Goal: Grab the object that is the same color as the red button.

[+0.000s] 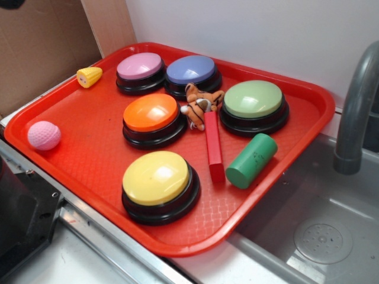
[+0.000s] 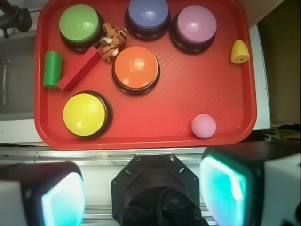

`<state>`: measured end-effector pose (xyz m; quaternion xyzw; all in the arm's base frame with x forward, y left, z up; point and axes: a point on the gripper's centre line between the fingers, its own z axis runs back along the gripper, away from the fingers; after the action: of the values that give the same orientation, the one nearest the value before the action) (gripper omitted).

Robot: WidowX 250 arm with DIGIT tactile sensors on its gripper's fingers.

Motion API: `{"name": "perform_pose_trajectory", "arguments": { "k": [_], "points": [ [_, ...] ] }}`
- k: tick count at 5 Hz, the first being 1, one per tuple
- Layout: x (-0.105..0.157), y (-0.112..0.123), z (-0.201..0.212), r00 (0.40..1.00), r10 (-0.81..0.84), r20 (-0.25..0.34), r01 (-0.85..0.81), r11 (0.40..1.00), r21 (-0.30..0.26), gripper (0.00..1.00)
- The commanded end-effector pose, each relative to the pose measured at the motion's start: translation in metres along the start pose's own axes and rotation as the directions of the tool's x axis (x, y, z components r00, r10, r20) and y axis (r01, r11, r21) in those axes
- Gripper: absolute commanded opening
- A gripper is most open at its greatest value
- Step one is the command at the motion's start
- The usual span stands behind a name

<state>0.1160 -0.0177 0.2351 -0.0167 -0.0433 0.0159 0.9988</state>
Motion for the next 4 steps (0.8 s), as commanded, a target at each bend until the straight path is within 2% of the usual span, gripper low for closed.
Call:
{"name": "perform_pose_trajectory", "arguments": {
  "k": [1,2,3,4],
  "points": [
    [0.000,0.000,0.000,1.000,0.000,0.000,0.000,1.000,0.000,1.00],
    [0.018,-0.017,-0.017,0.985,0.158,-0.067,-0.162,0.985,-0.064,1.00],
    [0.039,-0.042,-0.036,0.970,0.242,-0.029,-0.242,0.970,-0.031,1.00],
    [0.061,-0.067,-0.063,0.929,0.369,-0.004,-0.369,0.929,-0.006,1.00]
  ]
}}
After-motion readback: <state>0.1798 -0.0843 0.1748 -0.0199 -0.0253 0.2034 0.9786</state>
